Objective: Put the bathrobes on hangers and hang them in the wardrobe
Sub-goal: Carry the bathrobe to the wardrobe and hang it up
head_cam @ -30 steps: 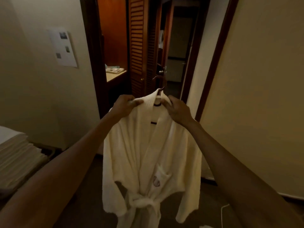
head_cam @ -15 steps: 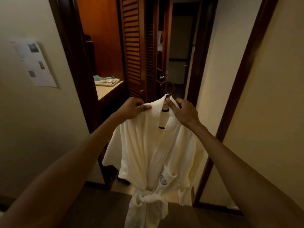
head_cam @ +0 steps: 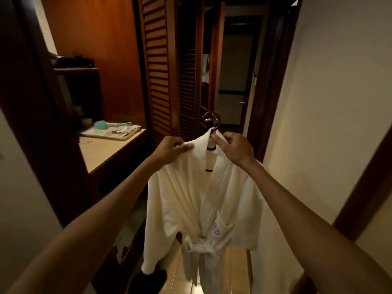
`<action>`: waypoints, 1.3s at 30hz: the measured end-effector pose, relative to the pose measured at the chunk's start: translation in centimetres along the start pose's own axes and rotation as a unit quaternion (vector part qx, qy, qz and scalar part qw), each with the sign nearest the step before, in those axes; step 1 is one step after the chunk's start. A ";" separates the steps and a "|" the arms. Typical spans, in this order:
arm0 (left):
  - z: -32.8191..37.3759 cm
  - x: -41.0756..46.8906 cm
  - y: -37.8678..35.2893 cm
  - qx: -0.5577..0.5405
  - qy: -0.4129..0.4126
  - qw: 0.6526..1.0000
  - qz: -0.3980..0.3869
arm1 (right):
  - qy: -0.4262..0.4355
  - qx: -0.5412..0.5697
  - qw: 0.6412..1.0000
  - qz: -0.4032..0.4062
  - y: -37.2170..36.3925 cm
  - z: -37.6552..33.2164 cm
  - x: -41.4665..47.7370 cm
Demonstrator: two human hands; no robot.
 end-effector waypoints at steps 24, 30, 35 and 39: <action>-9.7 55.6 -12.0 -0.068 -0.062 0.991 -0.095 | -0.106 -0.064 0.987 0.106 -11.1 24.6 43.8; -13.2 67.2 -14.2 -0.093 -0.067 0.993 -0.039 | -0.100 -0.036 0.991 0.081 -14.9 30.8 54.2; -15.9 77.2 -13.5 -0.115 -0.033 0.993 0.013 | -0.058 -0.001 0.998 0.015 -19.5 34.7 65.6; -18.9 84.0 -10.7 -0.105 -0.027 0.992 0.068 | 0.015 0.057 0.994 -0.089 -24.2 35.9 73.9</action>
Point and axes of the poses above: each hand's wrist, its own x-axis towards the middle knuckle, its own y-axis out of the back of the hand, z = x × y, the point moved 5 cm from there along x, towards the middle knuckle, and after that the axes turned 2 degrees about -x, right-handed, at the moved point
